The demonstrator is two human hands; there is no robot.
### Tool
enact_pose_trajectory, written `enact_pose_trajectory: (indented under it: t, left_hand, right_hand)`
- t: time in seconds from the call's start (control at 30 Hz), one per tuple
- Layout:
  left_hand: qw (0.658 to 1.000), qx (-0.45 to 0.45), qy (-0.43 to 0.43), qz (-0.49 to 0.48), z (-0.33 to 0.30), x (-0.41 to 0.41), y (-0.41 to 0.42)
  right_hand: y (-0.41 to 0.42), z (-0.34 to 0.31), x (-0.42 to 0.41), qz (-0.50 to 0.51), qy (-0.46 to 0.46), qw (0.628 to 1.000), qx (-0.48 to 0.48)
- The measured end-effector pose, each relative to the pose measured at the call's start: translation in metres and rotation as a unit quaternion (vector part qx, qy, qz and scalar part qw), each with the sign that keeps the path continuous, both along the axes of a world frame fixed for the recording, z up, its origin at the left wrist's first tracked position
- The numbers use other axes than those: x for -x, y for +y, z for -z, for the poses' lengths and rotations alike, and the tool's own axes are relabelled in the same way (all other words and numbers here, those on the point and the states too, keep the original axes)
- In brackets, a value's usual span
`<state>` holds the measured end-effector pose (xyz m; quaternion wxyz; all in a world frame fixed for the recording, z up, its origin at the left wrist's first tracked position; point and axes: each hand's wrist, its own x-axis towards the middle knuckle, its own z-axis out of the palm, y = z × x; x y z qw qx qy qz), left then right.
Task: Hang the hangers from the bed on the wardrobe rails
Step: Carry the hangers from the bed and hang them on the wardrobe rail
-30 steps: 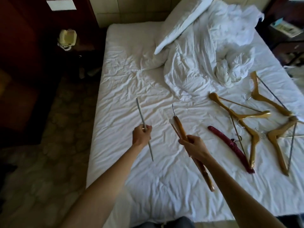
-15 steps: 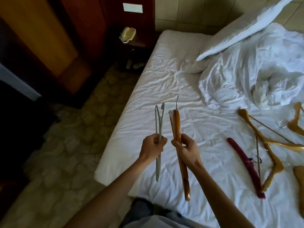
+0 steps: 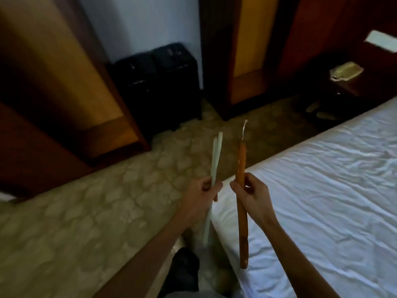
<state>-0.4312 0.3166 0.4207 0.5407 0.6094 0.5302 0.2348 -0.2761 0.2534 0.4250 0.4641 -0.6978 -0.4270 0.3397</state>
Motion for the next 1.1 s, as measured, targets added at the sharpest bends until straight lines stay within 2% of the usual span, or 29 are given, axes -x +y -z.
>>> enact_pose_trajectory:
  t: [0.2, 0.37, 0.67, 0.93, 1.1]
  left_hand:
    - [0.991, -0.028, -0.009, -0.129, 0.0, 0.153, 0.046]
    - [0.973, -0.03, -0.032, -0.227, 0.007, 0.273, 0.096]
    - [0.958, -0.077, -0.069, -0.267, -0.02, 0.422, 0.215]
    - [0.951, -0.117, -0.082, -0.276, -0.03, 0.499, 0.351]
    - [0.946, -0.15, -0.083, -0.275, -0.04, 0.544, 0.466]
  right_hand:
    - [0.098, 0.001, 0.127, -0.155, -0.008, 0.988, 0.022]
    - [0.178, -0.005, 0.249, -0.236, -0.008, 0.971, 0.035]
    - [0.308, -0.028, 0.413, -0.298, -0.024, 0.954, 0.019]
    - [0.438, -0.027, 0.483, -0.307, -0.022, 0.951, 0.007]
    - [0.556, -0.026, 0.522, -0.314, 0.012, 0.949, 0.003]
